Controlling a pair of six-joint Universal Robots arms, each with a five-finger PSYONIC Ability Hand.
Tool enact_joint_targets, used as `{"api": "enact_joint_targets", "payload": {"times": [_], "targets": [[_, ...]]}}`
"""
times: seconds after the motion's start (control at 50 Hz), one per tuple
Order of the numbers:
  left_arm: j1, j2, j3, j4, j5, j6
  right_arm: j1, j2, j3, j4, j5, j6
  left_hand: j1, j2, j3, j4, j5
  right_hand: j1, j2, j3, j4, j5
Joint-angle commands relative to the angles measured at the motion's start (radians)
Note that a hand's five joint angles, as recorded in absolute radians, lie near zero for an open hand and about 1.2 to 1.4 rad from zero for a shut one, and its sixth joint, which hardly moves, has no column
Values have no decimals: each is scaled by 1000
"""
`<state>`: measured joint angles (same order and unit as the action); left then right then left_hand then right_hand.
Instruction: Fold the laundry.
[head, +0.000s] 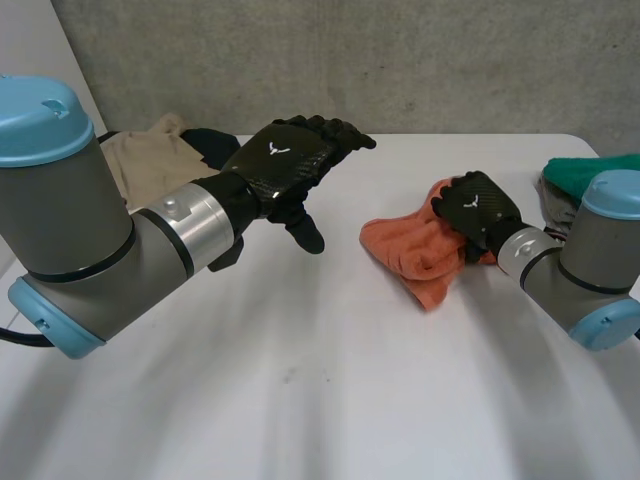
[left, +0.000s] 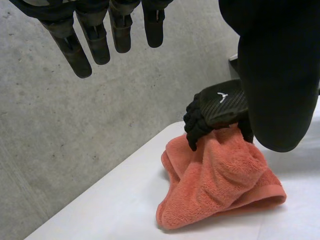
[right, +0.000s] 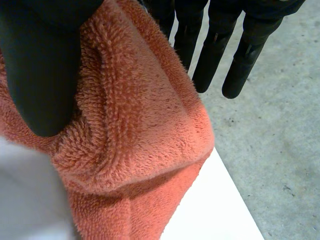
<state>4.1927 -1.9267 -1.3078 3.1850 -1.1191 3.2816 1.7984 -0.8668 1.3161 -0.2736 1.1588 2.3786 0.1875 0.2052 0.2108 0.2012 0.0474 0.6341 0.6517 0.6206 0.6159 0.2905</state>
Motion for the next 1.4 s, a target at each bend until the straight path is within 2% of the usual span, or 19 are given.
{"api": "enact_joint_targets", "payload": {"times": [0.02,0.1,0.26,0.32,0.36,0.42,0.44,0.56,0.68,0.74,0.82,0.96,1.02,1.12,1.2,1.32,1.34,1.36,1.4], "targets": [[1,0,-2,3,-1,0,-1,-1,35,-6,-31,-70,5,-12,-18,-8,-29,-26,-44,-13,-8,143],[1,0,-8,3,1,1,-2,0,49,1,-59,-107,5,-12,-18,-8,-29,-123,-141,-110,-105,46],[3,0,-16,4,1,0,-7,5,94,-7,-122,-238,5,-12,-18,-8,-29,-109,-126,-95,-91,60],[3,-2,-16,4,1,0,-2,15,86,-10,-117,-269,5,-12,-18,-8,-29,-74,-91,-60,-55,95],[3,-2,-18,4,1,0,1,28,81,-10,-123,-295,5,-12,-18,-8,-29,134,116,147,152,303],[4,-2,-24,4,1,0,5,34,63,-19,-123,-312,5,-12,-18,-8,-29,760,742,773,778,929],[6,-2,-25,4,1,0,9,34,54,-24,-123,-311,5,-12,-18,-8,-29,762,745,776,780,931],[13,0,-25,4,1,0,79,-33,-9,-42,-117,-247,5,-12,-18,-8,-29,762,745,776,780,931],[32,11,-27,16,-2,0,125,-233,-103,-45,-87,86,5,-12,-18,-8,-29,762,745,776,780,931],[40,15,-27,18,-2,-2,118,-257,-113,-47,-56,247,5,-12,-18,-8,-29,762,745,776,780,931],[41,18,-28,18,-2,-2,122,-251,-100,-67,-16,350,8,-9,-15,-5,-26,762,745,776,780,931],[44,17,-45,23,-1,0,116,-152,-34,-98,-13,294,8,-9,-15,-5,-26,762,745,776,780,931],[44,15,-56,26,-1,-2,108,-81,0,-108,-30,228,8,-9,-15,-5,-26,762,745,776,780,931],[47,12,-80,39,1,-2,13,23,86,-130,-68,63,5,-12,-18,-8,-29,762,745,776,780,931],[49,12,-93,53,1,0,-36,25,135,-128,-114,-27,5,-12,-18,-8,-29,762,745,776,780,931],[47,14,-91,55,2,0,-56,5,170,-127,-114,-42,8,-9,-15,-5,-26,762,745,776,780,931],[46,14,-91,55,2,0,-57,-3,173,-127,-113,-44,5,-12,-18,-8,-29,717,699,730,735,886],[46,14,-91,55,2,-2,-57,-21,181,-125,-110,-44,5,-12,-18,-8,-29,426,408,439,444,595],[43,14,-91,55,2,-2,-60,-41,190,-121,-110,-47,5,-12,-18,-8,-29,98,81,112,117,267]]}}
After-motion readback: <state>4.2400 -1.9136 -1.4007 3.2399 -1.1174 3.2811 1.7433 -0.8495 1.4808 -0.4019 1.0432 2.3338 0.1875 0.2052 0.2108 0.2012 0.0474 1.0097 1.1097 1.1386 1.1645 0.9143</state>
